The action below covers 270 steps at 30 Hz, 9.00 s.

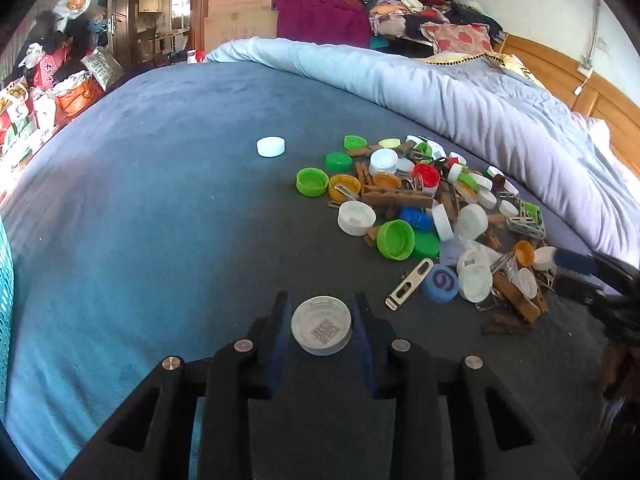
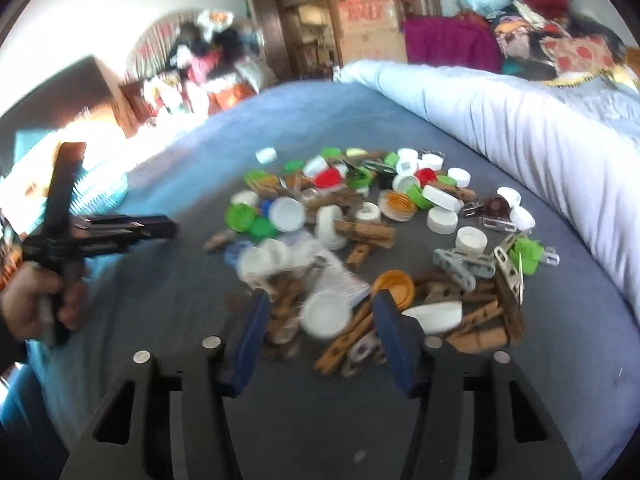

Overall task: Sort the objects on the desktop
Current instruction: 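Grasp a plain white cap from the pile with the right gripper, then carry both white caps over the light-blue basket with both grippers, then lower into the basket and open both grippers to drop the white caps, then move both grippers back to the pile on the bed, then grasp a wooden clothespin from the pile with the left gripper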

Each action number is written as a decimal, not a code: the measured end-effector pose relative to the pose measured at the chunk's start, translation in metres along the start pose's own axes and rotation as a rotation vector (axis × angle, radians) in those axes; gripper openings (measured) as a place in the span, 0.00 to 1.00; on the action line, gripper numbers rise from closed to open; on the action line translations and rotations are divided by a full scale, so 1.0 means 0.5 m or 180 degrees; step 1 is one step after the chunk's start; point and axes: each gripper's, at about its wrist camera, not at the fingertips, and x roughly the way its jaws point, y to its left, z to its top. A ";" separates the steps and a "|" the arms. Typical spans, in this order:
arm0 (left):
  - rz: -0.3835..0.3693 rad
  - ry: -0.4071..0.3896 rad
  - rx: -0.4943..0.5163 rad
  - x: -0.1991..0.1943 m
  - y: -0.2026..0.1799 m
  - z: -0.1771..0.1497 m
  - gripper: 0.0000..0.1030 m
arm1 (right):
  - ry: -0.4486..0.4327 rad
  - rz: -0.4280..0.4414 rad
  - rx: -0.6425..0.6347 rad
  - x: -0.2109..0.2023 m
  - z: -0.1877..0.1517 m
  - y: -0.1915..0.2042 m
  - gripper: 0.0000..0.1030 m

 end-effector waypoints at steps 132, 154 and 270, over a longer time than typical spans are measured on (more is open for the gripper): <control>0.1597 -0.0864 -0.0601 -0.645 0.365 0.072 0.30 | -0.0656 0.0766 -0.0966 -0.190 0.457 0.620 0.29; 0.1839 -0.0589 -0.0626 -0.678 0.537 0.147 0.30 | -0.0442 0.1183 -0.1231 -0.097 0.634 0.807 0.30; -0.1073 0.0798 0.1193 -0.081 -0.259 -0.029 0.61 | -0.0028 -0.0176 0.1275 -0.159 -0.233 -0.068 1.00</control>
